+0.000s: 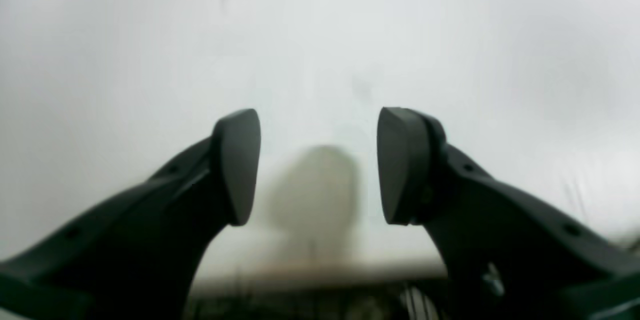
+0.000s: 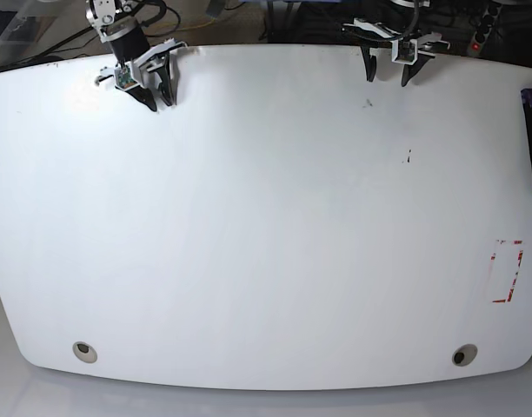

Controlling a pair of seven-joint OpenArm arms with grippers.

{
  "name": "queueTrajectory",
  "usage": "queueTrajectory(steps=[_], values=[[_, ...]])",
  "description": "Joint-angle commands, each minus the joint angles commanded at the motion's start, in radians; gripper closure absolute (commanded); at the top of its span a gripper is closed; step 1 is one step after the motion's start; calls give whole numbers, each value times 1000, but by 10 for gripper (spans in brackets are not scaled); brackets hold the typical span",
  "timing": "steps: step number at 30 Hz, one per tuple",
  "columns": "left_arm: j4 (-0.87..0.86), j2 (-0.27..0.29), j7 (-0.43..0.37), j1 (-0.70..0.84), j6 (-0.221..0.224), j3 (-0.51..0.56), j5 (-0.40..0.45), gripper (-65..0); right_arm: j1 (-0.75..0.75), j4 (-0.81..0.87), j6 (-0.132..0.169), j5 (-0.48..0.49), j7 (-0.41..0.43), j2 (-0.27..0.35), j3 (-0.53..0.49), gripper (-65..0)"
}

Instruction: Fold the T-shirt properly

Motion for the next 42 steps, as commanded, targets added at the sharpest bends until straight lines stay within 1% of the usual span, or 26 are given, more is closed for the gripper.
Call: queueTrajectory(steps=[2, 3, 7, 10, 13, 17, 21, 24, 26, 28, 30, 33, 36, 39, 42], values=[[40, 6, 0, 71, 0, 2, -12, -332, -75, 58, 0, 5, -2, -23, 26, -178], [54, 6, 0, 107, -3, 2, -35, -332, -110, 91, 3, 0, -2, -40, 35, -178], [61, 6, 0, 204, -3, -6, -121, -333, -232, 170, 0, 6, -3, -52, 49, -178], [55, 6, 0, 272, -3, -6, -152, -332, -313, 198, 2, 6, -3, -66, 66, -176], [20, 6, 0, 322, -3, -6, -163, -332, -373, 196, 5, 6, 0, -94, 68, -174], [-69, -25, 0, 330, -3, -8, -163, -332, -439, 158, 5, 5, 0, -123, 63, -174], [-252, -63, 0, 318, -3, -2, -163, -332, -463, 9, 8, 5, 8, -163, 60, -174], [-379, -89, 0, 230, -3, -3, -163, -332, -423, -130, 8, -3, 43, -184, 35, -174], [-494, -103, 0, 167, -3, -5, -163, -332, -385, -252, 5, -25, 69, -181, -9, -174], [-582, -112, 0, 120, -3, -5, -163, -332, -347, -336, 2, -43, 84, -175, -35, -174], [-684, -135, 0, 41, -2, -5, -163, -332, -290, -440, 0, -49, 98, -172, -57, -174], [-825, -153, 0, -60, 0, -5, -161, -332, -207, -569, 0, -49, 98, -173, -63, -174], [-939, -157, 0, -144, 2, -6, -158, -332, -127, -675, 0, -57, 97, -176, -63, -174], [-1059, -183, 0, -232, 2, -6, -157, -332, -41, -784, 0, -57, 92, -176, -63, -174], [-1203, -189, 0, -321, 2, -3, -155, -332, 52, -911, 0, -57, 91, -173, -63, -176]])
